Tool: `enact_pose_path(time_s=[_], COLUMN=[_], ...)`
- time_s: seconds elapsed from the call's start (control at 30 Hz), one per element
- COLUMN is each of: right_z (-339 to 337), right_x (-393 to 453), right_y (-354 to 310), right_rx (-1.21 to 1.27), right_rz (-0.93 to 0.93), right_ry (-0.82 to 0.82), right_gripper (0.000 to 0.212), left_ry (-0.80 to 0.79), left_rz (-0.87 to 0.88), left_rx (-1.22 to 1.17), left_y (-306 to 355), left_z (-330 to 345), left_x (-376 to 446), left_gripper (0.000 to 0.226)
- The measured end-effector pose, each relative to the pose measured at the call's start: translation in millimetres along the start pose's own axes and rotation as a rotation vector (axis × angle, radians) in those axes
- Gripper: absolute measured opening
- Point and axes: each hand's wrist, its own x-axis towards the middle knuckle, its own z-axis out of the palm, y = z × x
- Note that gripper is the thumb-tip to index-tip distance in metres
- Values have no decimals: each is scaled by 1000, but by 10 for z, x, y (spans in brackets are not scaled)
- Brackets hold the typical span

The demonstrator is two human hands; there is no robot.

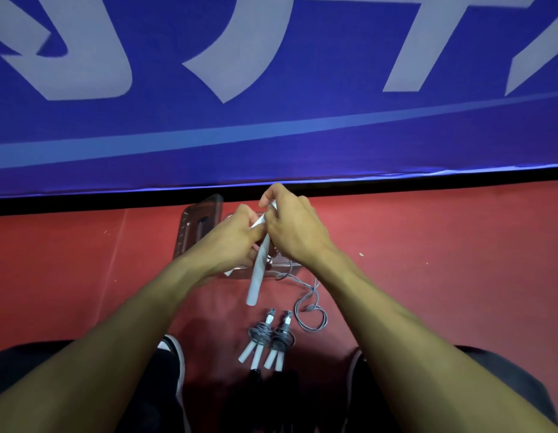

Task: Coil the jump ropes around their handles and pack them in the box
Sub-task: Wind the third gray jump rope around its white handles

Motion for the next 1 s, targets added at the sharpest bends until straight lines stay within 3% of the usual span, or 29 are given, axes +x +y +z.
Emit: enact_pose_path(time_s=[0.1,0.2,0.27,0.37,0.53,0.73,0.9,1.0], right_z=[-55,-84,-104,-192,-331,-359,-310,-237], right_x=[-8,40,60,55,31,-22,20,53], right_y=[-57,-57,-34,18,135,120,94,92], right_rx=[-14,124,153,161,138,293,366,319], right_rz=[-20,29,30,-33,-141,-167,-117,-68], right_ry=[25,73,73,71,15,16,89,89], right_gripper=[22,27,28,28,45,21,25,32], left_ry=[30,10,-47,-137,-206,-345,-255,-110], left_rz=[-6,-39,-15,43,-1,26,100,94], left_rx=[66,116,17,-141,-373,-427,-456,-366], left_y=[26,38,38,95,215,251,285,295], left_z=[-58,-44,-8,21,-4,-92,-112,-124], left_x=[-78,-119,-130,-176,-235,-288,-272,-225], left_gripper=[26,35,19,18,18,14,18,43])
